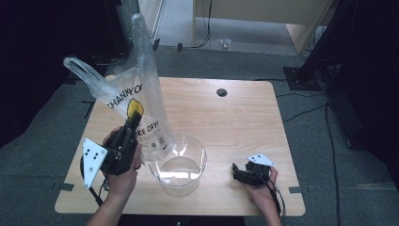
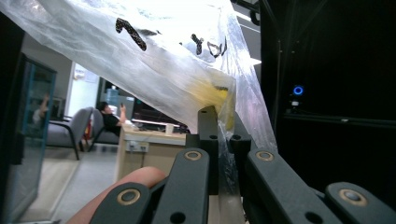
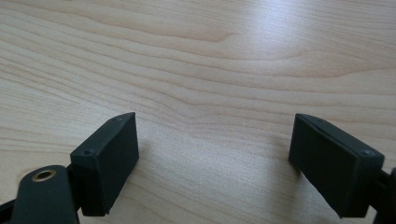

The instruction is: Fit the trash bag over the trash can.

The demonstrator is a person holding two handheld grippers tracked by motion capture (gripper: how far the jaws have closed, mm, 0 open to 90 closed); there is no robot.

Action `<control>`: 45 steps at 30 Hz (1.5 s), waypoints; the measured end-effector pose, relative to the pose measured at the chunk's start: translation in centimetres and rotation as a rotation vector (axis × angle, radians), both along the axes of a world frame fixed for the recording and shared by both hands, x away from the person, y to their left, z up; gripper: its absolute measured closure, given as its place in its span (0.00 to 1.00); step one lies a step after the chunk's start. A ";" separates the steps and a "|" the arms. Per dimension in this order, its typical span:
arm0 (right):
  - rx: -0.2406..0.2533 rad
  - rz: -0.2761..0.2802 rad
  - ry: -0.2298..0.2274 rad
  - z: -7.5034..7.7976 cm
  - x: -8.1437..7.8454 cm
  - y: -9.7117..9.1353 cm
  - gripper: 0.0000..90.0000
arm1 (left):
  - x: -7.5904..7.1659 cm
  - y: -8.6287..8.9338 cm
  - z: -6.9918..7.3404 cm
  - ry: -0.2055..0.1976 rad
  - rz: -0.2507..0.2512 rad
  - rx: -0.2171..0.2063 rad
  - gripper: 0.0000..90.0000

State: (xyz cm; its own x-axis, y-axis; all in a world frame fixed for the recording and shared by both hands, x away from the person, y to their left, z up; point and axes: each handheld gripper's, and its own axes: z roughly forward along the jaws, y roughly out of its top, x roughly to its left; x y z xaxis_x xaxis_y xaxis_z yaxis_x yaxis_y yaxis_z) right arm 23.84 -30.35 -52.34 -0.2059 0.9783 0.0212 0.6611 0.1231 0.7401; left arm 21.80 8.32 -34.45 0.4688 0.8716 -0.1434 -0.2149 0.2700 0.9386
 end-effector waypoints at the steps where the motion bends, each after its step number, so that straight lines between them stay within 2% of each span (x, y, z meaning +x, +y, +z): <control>1: -0.004 0.001 -0.002 0.0 0.0 0.0 0.17 | 0.0 -0.2 -0.2 -0.002 -0.008 0.004 0.99; 7: -0.066 0.015 -0.022 0.5 -0.1 0.6 0.23 | 0.2 -1.4 -1.1 0.013 -0.045 0.016 0.99; 10: -0.011 0.033 -0.041 1.4 -0.2 1.0 0.25 | 0.3 -1.8 -1.4 0.016 -0.058 0.020 0.99; 12: -0.014 0.041 -0.064 2.3 -0.3 1.5 0.25 | 0.3 -1.9 -1.6 0.016 -0.068 0.026 0.98; 15: 0.038 0.055 -0.120 4.5 -0.8 2.3 0.27 | 0.3 -2.1 -1.8 0.017 -0.076 0.033 0.98; 19: 0.073 0.096 -0.179 7.3 -1.6 3.5 0.28 | 0.4 -2.2 -2.1 0.030 -0.078 0.044 0.98; 20: 0.084 0.126 -0.200 8.4 -2.0 4.1 0.28 | 0.4 -2.3 -2.2 0.033 -0.078 0.047 0.98; 24: 0.116 0.184 -0.239 10.7 -2.9 5.7 0.28 | 0.5 -2.2 -2.4 0.043 -0.072 0.056 0.98; 25: 0.136 0.208 -0.251 11.6 -3.1 6.4 0.29 | 0.6 -2.2 -2.4 0.043 -0.070 0.056 0.98; 27: 0.161 0.239 -0.262 12.5 -3.4 6.9 0.30 | 0.6 -2.2 -2.5 0.044 -0.071 0.057 0.98; 28: 0.200 0.288 -0.272 13.5 -3.7 7.7 0.31 | 0.6 -2.2 -2.5 0.045 -0.071 0.058 0.98; 30: 0.216 0.310 -0.273 13.9 -3.8 8.1 0.31 | 0.6 -2.2 -2.5 0.044 -0.076 0.058 0.98; 34: 0.271 0.392 -0.273 14.9 -3.7 9.8 0.29 | 0.5 -2.3 -2.5 0.041 -0.088 0.060 0.98; 36: 0.278 0.425 -0.270 15.1 -3.4 10.6 0.28 | 0.5 -2.3 -2.5 0.038 -0.095 0.058 0.98; 40: 0.298 0.462 -0.250 15.1 -2.7 12.0 0.28 | 0.4 -2.5 -2.5 0.032 -0.115 0.059 0.98; 45: 0.354 0.509 -0.199 15.2 -1.7 12.8 0.28 | 0.3 -2.3 -2.4 0.017 -0.170 0.040 0.98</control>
State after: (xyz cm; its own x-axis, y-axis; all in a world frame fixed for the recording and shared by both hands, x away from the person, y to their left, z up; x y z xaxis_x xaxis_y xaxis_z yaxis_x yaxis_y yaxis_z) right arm 22.10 -17.53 -37.14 -0.6752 0.6981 0.2383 0.4308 0.1110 0.8956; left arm 22.11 6.04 -36.81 0.6078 0.7851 -0.1187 -0.1538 0.2630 0.9525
